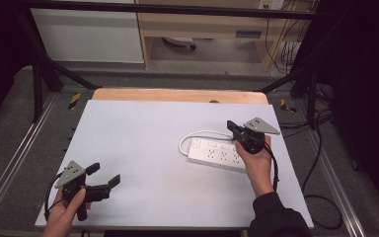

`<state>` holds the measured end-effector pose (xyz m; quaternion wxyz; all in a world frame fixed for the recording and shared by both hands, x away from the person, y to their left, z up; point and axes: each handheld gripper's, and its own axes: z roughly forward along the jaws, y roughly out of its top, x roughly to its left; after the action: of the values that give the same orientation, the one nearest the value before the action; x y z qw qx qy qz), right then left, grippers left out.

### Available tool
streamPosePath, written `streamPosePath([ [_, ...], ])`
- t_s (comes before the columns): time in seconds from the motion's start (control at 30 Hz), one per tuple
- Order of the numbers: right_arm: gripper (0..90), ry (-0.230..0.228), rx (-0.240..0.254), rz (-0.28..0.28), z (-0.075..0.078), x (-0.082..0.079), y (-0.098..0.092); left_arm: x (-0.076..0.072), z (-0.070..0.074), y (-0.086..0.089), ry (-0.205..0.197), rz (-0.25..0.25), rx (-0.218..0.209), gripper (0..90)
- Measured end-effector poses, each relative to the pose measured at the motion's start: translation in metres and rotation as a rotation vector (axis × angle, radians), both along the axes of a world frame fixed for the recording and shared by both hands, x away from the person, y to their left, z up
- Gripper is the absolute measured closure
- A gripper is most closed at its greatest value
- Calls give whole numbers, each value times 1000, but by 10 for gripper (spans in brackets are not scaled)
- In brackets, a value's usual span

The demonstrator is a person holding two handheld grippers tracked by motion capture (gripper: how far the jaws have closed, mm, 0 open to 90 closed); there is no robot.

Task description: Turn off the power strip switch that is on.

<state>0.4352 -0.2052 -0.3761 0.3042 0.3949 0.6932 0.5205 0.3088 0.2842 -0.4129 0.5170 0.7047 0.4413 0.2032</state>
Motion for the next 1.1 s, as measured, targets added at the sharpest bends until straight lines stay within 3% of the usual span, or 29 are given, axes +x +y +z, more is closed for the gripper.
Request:
streamPosePath([
  [1.1,900,58,-13,26,-18,8,13,0,0,-1,-2,-8,14,67],
])
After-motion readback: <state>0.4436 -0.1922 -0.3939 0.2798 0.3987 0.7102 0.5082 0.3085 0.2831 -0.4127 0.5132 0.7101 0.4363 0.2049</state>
